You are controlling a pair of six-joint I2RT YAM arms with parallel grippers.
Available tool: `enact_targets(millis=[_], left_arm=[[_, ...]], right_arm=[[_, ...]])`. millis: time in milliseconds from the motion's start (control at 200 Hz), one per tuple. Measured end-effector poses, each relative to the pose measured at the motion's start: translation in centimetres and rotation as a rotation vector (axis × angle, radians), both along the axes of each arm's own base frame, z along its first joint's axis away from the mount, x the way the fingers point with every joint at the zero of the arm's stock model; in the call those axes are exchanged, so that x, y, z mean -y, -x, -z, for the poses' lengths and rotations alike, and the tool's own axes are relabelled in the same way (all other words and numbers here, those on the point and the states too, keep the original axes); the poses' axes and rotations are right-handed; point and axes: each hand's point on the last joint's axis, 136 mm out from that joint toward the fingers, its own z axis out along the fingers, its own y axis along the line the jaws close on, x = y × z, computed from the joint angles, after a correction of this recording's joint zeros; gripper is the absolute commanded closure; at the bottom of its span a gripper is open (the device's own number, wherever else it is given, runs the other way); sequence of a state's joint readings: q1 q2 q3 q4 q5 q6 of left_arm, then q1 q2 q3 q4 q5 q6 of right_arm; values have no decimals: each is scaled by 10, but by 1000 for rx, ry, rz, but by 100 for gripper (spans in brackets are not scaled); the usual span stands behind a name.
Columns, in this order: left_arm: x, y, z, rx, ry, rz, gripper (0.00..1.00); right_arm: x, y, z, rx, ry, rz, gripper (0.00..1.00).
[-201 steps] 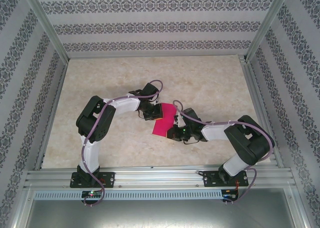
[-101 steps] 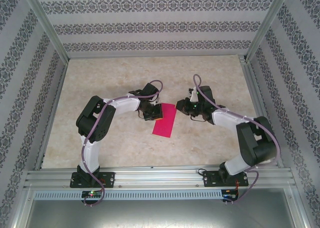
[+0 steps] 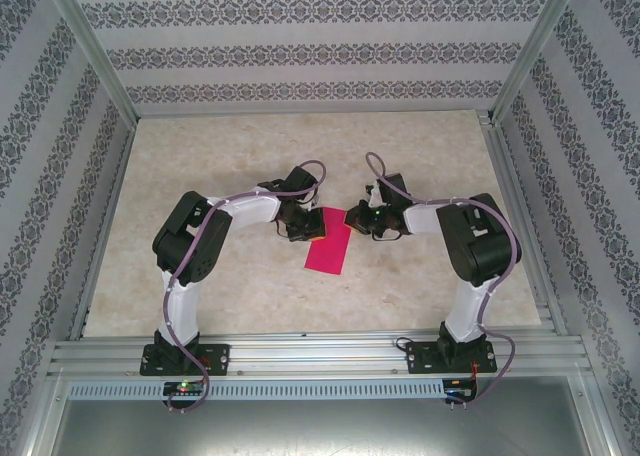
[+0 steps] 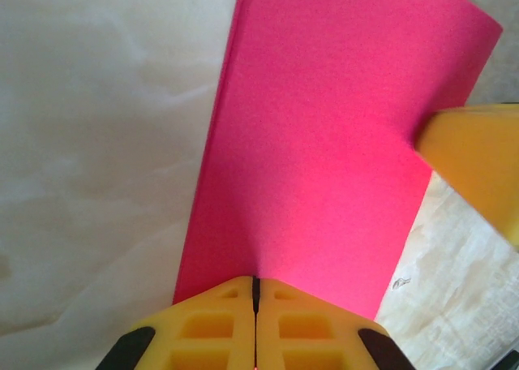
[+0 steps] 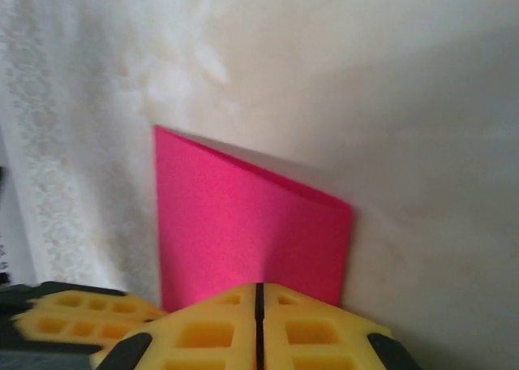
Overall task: Fold a paper plane with a square sheet of paper (pick it up from the middle)
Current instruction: First fold in half a square sheet of paper at the center of the table.
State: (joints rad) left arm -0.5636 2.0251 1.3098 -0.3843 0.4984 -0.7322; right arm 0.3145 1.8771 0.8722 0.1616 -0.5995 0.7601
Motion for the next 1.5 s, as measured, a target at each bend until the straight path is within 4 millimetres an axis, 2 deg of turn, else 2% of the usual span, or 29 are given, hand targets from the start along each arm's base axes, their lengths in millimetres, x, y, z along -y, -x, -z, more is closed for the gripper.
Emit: enact_targets(millis=[315,585,684,814,1139,1239,1409,1499], left_arm=[[0,1,0,-3,2,1,92],[1,-1,-2,-1,3,2,92],[1,0,-2,-2,1,4,92],[0,1,-2,-4,0,4,92],[0,1,-2,-3,-1,6,92],[0,1,-2,-2,-1,8,92],[0,1,-2,1,-2,13,92],[0,1,-2,2,-2,14,92]], right_arm=[[1,-3,-7,13,-19,-22,93],[5,-27,-29,78,-42,-6,94],[4,-33,-23,73,-27,-9,94],[8,-29,-1,20,13,-10,94],[9,-28,-3,31,25,-28,92],[9,-21,-14,31,29,-44,92],[1,-19,-58,121,-10,-73,92],[-6,-12,-61,137,-18,-94,92]])
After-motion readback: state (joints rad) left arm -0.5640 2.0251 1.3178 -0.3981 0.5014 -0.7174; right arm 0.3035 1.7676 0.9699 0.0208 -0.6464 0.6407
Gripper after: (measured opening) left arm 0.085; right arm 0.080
